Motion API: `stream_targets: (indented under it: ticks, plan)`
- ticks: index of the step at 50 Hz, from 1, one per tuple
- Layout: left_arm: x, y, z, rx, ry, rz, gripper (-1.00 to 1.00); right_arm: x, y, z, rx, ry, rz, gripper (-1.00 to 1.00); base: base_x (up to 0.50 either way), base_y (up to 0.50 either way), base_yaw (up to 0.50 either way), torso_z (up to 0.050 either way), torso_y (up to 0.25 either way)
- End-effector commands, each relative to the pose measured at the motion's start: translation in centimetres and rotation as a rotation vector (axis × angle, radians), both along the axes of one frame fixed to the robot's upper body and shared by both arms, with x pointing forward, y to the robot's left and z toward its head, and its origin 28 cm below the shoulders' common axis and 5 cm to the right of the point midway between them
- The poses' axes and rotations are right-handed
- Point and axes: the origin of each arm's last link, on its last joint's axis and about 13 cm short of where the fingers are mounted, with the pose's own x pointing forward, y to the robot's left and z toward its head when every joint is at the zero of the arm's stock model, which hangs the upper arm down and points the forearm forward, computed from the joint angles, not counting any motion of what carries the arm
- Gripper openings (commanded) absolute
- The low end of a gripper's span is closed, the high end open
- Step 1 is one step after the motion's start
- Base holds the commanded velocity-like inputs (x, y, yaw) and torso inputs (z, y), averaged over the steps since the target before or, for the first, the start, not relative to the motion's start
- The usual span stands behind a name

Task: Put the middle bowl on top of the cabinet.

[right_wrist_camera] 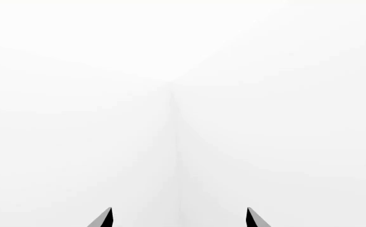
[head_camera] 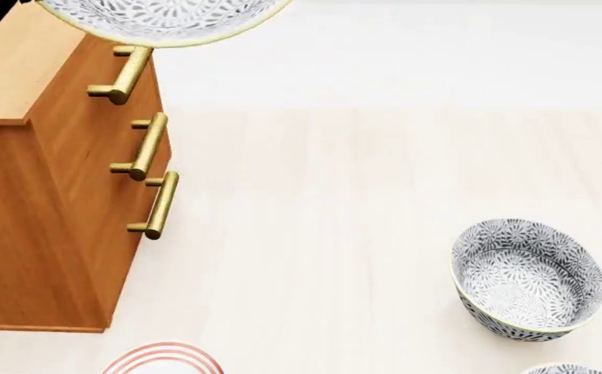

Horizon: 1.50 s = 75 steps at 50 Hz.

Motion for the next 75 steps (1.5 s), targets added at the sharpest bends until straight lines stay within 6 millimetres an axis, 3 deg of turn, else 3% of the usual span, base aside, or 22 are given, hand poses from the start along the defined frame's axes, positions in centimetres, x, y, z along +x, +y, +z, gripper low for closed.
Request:
stream_targets:
  ticks: [1, 8, 16, 29, 49, 58, 75]
  plan:
    - [4.6, 1.9, 3.6, -0.168, 0.148, 0.208, -1.00, -0.1, -0.6, -1.1, -0.019, 0.044, -0.022, 1.00, 0.00, 0.00, 0.00, 0.000, 0.000]
    - [6.7, 3.3, 5.0, -0.181, 0.199, 0.363, -1.00, -0.1, -0.5, -1.0, -0.019, 0.042, -0.024, 1.00, 0.00, 0.00, 0.00, 0.000, 0.000]
    - [8.9, 5.0, 5.3, -0.194, 0.253, 0.458, -1.00, 0.0, -0.3, -1.0, -0.022, 0.046, -0.019, 1.00, 0.00, 0.00, 0.00, 0.000, 0.000]
    - [12.6, 6.8, 3.2, -0.209, 0.344, 0.538, -1.00, -0.1, -0.5, -0.8, -0.027, 0.044, -0.019, 1.00, 0.00, 0.00, 0.00, 0.000, 0.000]
    - [14.1, 8.5, 1.8, -0.296, 0.380, 0.566, -1.00, -0.1, -0.5, -0.9, -0.032, 0.047, -0.016, 1.00, 0.00, 0.00, 0.00, 0.000, 0.001]
    - [14.5, 10.1, 1.2, -0.482, 0.382, 0.610, -1.00, 0.0, -0.4, -1.0, -0.035, 0.052, -0.013, 1.00, 0.00, 0.00, 0.00, 0.000, 0.000]
    - [16.1, 12.2, -1.1, -0.496, 0.382, 0.725, -1.00, -0.1, -0.5, -1.0, -0.039, 0.050, -0.016, 1.00, 0.00, 0.00, 0.00, 0.000, 0.001]
